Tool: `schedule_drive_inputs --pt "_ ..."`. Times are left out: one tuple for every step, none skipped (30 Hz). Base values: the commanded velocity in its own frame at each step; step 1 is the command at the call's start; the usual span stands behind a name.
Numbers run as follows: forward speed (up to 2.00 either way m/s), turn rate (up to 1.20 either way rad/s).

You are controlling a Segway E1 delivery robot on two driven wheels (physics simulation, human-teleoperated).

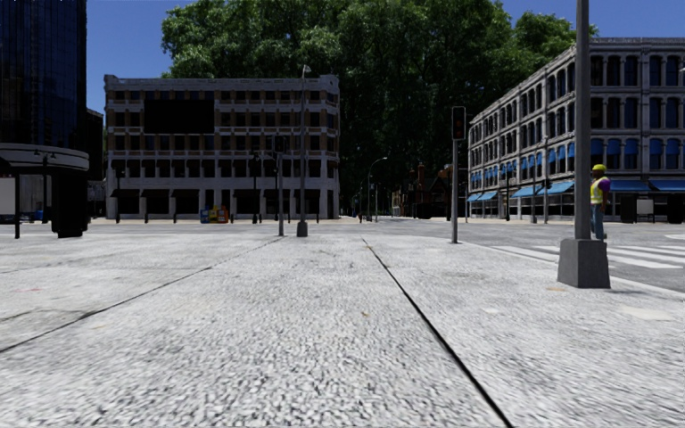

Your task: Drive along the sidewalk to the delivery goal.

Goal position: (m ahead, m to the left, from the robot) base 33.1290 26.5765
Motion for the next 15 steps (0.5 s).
schedule_drive_inputs --pt "2.00 0.37" --pt "2.00 0.50" --pt "2.00 0.50" --pt "2.00 0.56" --pt "2.00 0.57" --pt "2.00 0.58" --pt "2.00 0.58" --pt "2.00 0.58" --pt "2.00 0.58" --pt "2.00 0.54" --pt "2.00 0.49" --pt "2.00 0.49" --pt "2.00 0.49" --pt "2.00 0.48" --pt "2.00 0.48"
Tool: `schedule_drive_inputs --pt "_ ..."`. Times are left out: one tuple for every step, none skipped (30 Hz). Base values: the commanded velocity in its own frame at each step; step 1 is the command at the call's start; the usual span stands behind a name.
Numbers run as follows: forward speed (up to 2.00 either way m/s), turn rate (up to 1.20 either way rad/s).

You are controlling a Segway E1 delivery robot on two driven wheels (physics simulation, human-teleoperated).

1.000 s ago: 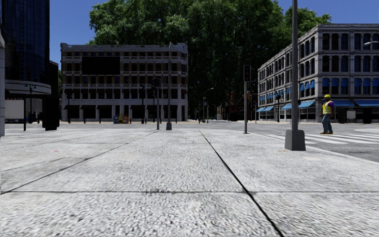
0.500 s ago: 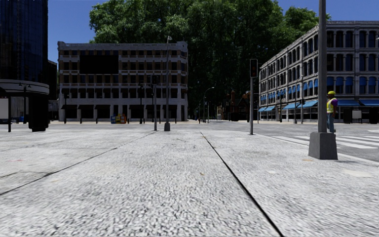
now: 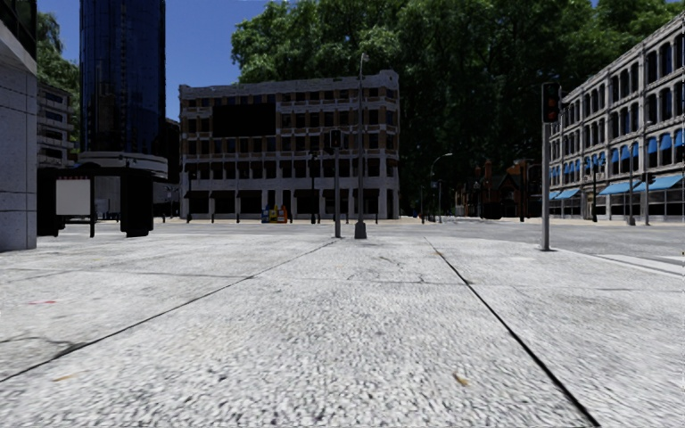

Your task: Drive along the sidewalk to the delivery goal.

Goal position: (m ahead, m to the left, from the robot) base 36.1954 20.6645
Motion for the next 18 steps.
schedule_drive_inputs --pt "2.00 0.48" --pt "2.00 0.40" --pt "2.00 0.31" --pt "2.00 0.31" --pt "2.00 0.28" --pt "2.00 0.27" --pt "2.00 0.27" --pt "2.00 0.27" --pt "2.00 0.27" --pt "2.00 0.27" --pt "2.00 0.27" --pt "2.00 0.27" --pt "2.00 0.27" --pt "2.00 0.33" --pt "2.00 0.33" --pt "2.00 0.44" --pt "2.00 0.48" --pt "2.00 0.48"
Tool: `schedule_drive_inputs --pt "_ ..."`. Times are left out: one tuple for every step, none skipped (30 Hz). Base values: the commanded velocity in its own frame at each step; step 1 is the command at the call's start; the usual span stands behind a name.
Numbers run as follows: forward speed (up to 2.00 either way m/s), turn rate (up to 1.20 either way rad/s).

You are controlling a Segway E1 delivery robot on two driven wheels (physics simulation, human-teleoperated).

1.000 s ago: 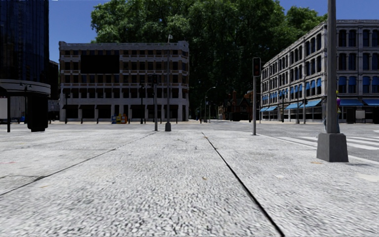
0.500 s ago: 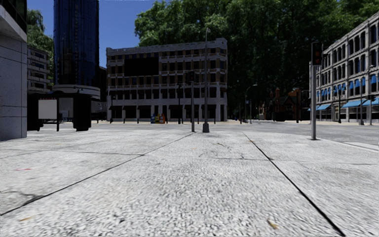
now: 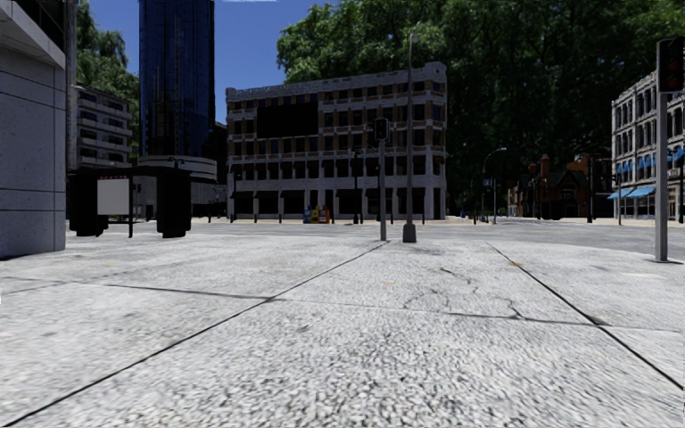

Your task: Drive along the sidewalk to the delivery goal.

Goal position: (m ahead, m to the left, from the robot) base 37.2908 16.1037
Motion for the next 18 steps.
schedule_drive_inputs --pt "2.00 0.49" --pt "2.00 0.49" --pt "2.00 0.49" --pt "2.00 0.49" --pt "2.00 0.49" --pt "2.00 0.48" --pt "2.00 0.48" --pt "2.00 0.48" --pt "2.00 0.48" --pt "2.00 0.48" --pt "2.00 0.36" --pt "2.00 0.14" --pt "2.00 0.01" --pt "2.00 0.00" --pt "2.00 0.00" --pt "2.00 0.00" --pt "2.00 0.00" --pt "2.00 0.00"
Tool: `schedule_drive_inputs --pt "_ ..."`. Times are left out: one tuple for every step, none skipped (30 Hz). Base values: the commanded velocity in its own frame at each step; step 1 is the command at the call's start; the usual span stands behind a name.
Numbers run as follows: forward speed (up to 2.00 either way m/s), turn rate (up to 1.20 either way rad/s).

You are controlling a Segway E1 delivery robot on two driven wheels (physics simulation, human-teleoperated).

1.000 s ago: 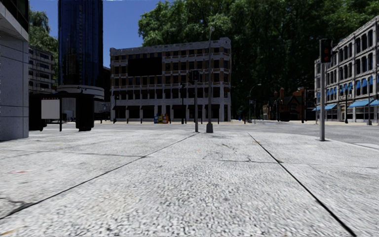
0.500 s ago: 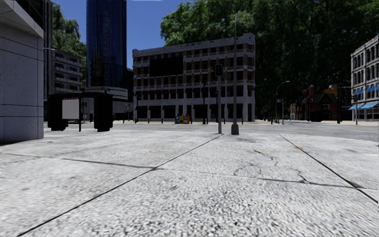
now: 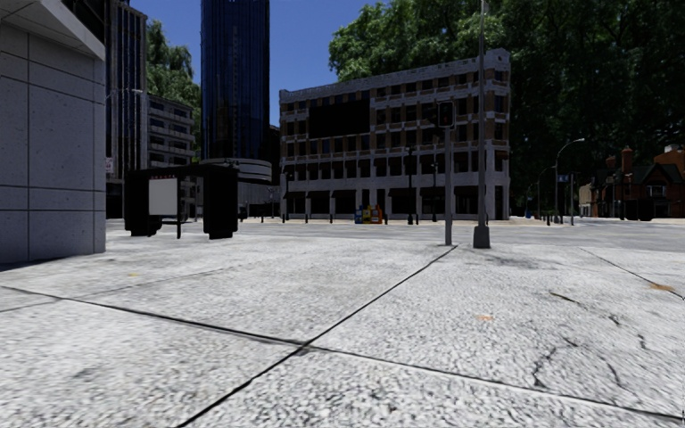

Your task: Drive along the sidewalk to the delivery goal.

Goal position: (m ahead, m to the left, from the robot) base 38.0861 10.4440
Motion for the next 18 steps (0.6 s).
schedule_drive_inputs --pt "2.00 0.00" --pt "2.00 0.00" --pt "2.00 0.00" --pt "2.00 0.00" --pt "2.00 0.00" --pt "2.00 0.00" --pt "2.00 0.00" --pt "2.00 0.00" --pt "2.00 0.00" --pt "2.00 0.00" --pt "2.00 0.00" --pt "2.00 0.00" --pt "2.00 0.00" --pt "2.00 0.00" --pt "2.00 0.00" --pt "2.00 0.00" --pt "2.00 0.00" --pt "2.00 0.00"
